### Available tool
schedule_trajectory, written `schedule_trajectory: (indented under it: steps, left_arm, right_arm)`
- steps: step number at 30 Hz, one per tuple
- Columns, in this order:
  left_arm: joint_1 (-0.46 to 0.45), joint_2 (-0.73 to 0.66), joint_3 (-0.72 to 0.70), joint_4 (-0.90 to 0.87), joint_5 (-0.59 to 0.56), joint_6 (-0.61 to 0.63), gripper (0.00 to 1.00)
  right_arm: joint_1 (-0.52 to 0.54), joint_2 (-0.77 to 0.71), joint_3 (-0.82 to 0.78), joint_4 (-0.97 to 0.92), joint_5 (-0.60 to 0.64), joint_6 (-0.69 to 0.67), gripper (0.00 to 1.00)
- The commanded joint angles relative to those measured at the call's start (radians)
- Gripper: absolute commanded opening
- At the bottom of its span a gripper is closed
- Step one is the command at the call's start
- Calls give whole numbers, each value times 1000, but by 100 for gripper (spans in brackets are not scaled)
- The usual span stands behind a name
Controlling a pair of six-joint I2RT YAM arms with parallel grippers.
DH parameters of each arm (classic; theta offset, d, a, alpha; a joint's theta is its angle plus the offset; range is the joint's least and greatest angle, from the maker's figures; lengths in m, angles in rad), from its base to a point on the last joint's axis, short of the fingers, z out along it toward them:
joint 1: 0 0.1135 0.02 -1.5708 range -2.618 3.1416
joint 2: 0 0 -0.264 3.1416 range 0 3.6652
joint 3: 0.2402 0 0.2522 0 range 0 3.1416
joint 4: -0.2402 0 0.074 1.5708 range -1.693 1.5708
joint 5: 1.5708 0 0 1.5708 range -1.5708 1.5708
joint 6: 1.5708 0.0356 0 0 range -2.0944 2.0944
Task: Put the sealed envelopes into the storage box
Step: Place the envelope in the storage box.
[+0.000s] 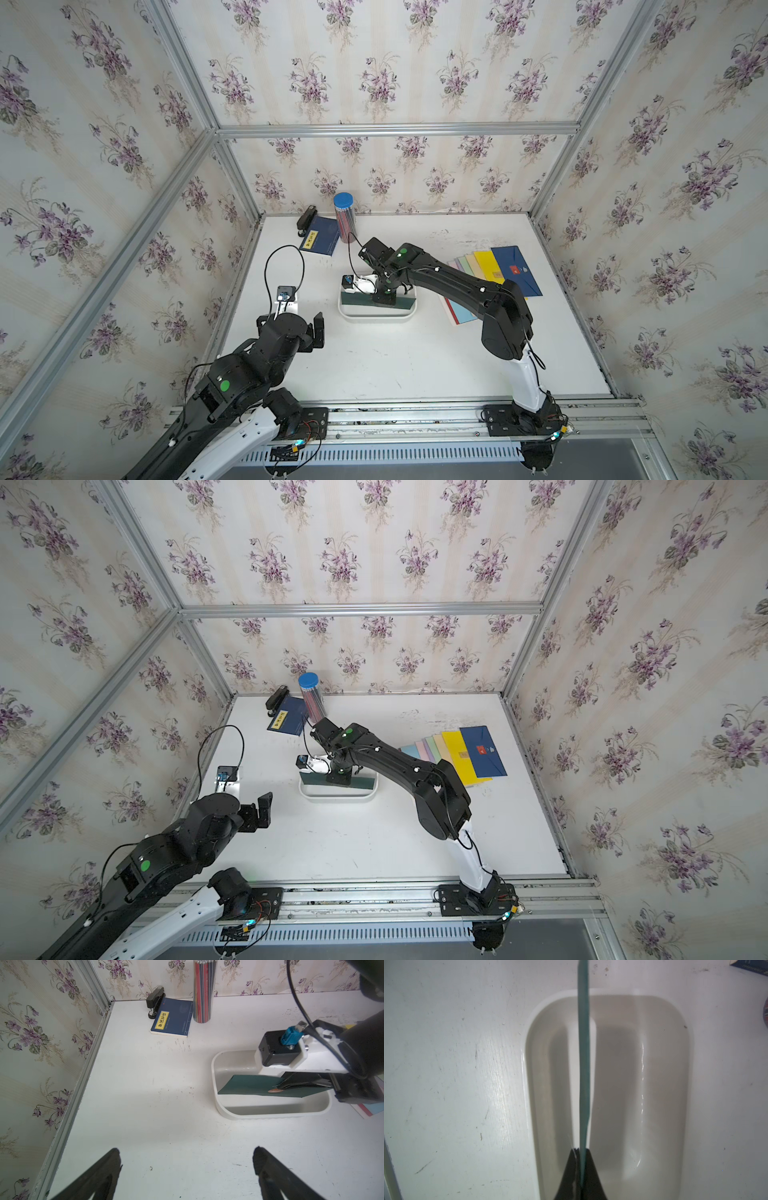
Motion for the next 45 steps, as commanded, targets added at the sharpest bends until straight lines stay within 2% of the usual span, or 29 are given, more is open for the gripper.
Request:
schedule_trajectory:
  steps: [1,5,9,12,20,26,35,38,41,45]
  left_arm:
    - [1,4,-1,28,2,5,100]
    - [1,6,1,28,1,6,100]
    - [2,-4,1,24,-3,3,100]
    - [1,-3,-1,27,2,5,100]
    - [2,6,1,26,4,3,100]
    - [1,10,0,26,7,5,100]
    - [1,13,1,24,8,4,100]
    - [1,12,1,24,10,6,100]
    - [1,17,1,25,11,7,100]
    - [1,19,1,27,17,7,100]
  right_arm:
    - [6,21,14,-19,27,-25,0]
    - [11,34,21,-1,53,-33,1]
    - [11,32,28,38,69,-34,21]
    - [11,37,33,49,94,-41,29]
    - [8,67,56,111,221,-23,41]
    - [-3,68,65,169,250,-43,53]
    - [-12,97,103,304,365,-1,60]
    - [-26,83,151,312,322,79,60]
    - [-55,34,167,337,268,214,60]
    - [-127,-78,83,414,190,498,58]
